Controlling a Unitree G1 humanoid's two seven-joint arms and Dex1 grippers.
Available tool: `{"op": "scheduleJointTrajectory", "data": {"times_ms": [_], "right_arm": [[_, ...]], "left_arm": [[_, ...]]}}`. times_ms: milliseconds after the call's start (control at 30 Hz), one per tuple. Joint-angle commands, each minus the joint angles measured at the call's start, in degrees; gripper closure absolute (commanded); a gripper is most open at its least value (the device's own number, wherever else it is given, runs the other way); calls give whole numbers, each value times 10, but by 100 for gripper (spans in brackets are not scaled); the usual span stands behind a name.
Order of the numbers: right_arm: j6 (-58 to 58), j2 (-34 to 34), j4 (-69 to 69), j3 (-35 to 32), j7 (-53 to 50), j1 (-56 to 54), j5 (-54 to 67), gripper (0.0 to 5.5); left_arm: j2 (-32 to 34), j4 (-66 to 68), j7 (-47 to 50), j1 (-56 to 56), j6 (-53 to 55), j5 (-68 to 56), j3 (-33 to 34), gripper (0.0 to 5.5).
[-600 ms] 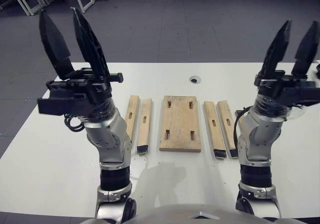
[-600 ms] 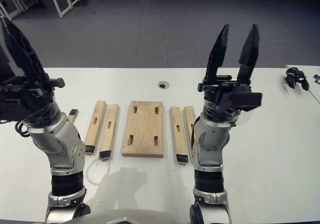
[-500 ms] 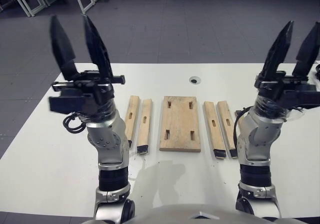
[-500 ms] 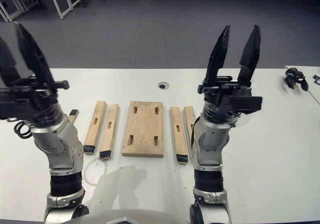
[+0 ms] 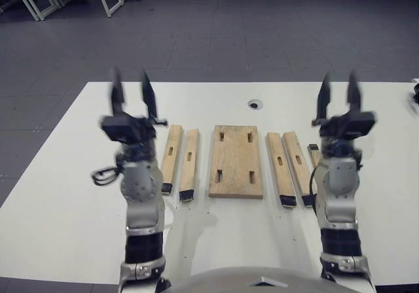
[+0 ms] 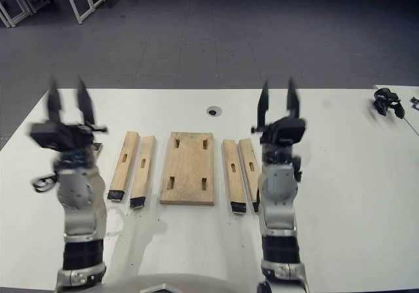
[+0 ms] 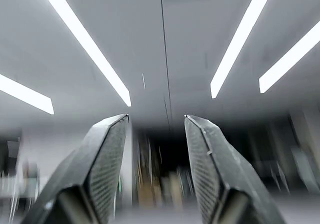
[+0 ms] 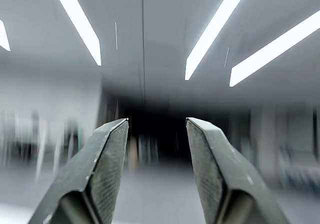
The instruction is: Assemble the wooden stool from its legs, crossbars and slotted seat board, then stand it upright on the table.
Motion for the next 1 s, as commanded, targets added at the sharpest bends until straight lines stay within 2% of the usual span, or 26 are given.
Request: {"op": "scheduleJointTrajectory", "data": {"times_ms": [33, 100, 267, 367, 500, 567, 733, 1000], "right_arm": [[-31, 5, -29, 15, 3, -9, -12, 340], [-10, 2, -24, 19, 2, 7, -40, 340], [192, 11, -14, 10, -2, 68, -39, 340], [228, 2, -32, 20, 13, 69, -37, 340], [345, -2, -36, 35, 44, 95, -22, 340], [396, -14, -25, 34, 64, 106, -7, 340], [430, -23, -19, 26, 70, 128, 1, 340], [445, -25, 0, 28, 42, 101, -24, 340]], "left_arm": [[0, -15, 9, -31, -19, 17, -3, 345], [-7, 0, 8, -8, -1, 20, -11, 345], [-40, 66, 4, 85, 131, -27, -23, 345], [-38, 48, 6, 99, 164, -27, -20, 345], [-37, 49, -14, 100, 193, -41, -38, 345], [-37, 44, -29, 111, 241, -50, -59, 345], [-30, 17, -53, 123, 337, -64, -86, 345], [-22, 18, -37, 123, 375, -47, -78, 345]]}}
